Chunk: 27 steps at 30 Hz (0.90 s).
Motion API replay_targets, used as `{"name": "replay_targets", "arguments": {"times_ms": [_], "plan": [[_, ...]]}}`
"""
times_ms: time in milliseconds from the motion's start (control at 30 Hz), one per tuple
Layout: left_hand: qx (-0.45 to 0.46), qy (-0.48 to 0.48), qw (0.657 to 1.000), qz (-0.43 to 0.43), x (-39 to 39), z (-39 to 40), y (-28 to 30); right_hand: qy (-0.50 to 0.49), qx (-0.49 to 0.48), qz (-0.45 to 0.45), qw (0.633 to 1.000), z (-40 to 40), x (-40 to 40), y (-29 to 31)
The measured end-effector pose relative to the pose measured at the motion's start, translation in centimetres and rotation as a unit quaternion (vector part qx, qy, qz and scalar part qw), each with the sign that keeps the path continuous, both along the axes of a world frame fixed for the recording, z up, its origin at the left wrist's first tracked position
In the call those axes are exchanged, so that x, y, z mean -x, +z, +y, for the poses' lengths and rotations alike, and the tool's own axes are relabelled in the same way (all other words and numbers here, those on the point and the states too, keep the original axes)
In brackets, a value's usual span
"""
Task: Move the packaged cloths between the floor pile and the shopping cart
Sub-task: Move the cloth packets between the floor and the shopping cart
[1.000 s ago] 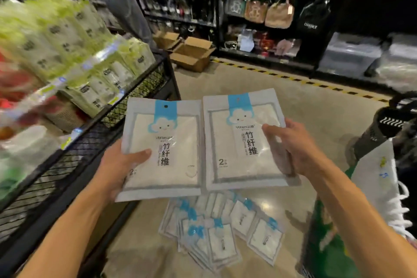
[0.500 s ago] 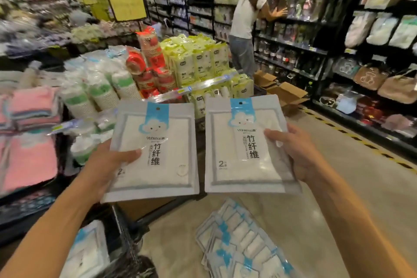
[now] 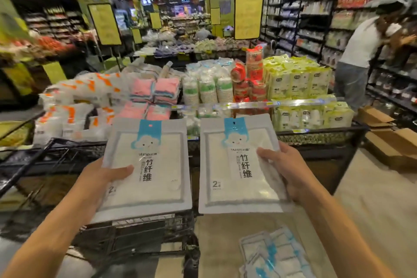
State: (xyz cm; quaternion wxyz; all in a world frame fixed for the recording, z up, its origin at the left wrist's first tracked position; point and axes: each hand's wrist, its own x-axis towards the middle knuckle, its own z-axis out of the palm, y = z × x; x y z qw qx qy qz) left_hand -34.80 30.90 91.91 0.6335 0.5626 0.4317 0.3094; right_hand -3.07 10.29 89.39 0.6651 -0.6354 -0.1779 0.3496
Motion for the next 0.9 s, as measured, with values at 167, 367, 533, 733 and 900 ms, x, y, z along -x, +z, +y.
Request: {"name": "replay_targets", "arguments": {"times_ms": [167,367,533,733,900], "plan": [[-0.015,0.039,0.999,0.003,5.6,1.0,0.6,0.050,0.001,-0.007,0.999,3.7,4.2,1.1],[-0.024,0.058,0.998,0.006,11.5,4.3,0.2,0.074,0.012,-0.039,0.996,8.8,9.3,2.2],[-0.009,0.086,0.996,0.001,16.8,9.0,-0.9,0.078,0.025,-0.044,0.996,13.6,14.0,2.4],[0.015,0.102,0.995,-0.009,21.7,14.6,-2.2,0.073,0.038,-0.037,0.996,19.1,18.1,1.7],[0.041,0.089,0.995,-0.018,23.6,18.0,-3.6,0.064,0.051,-0.024,0.996,22.4,20.3,0.7]]}}
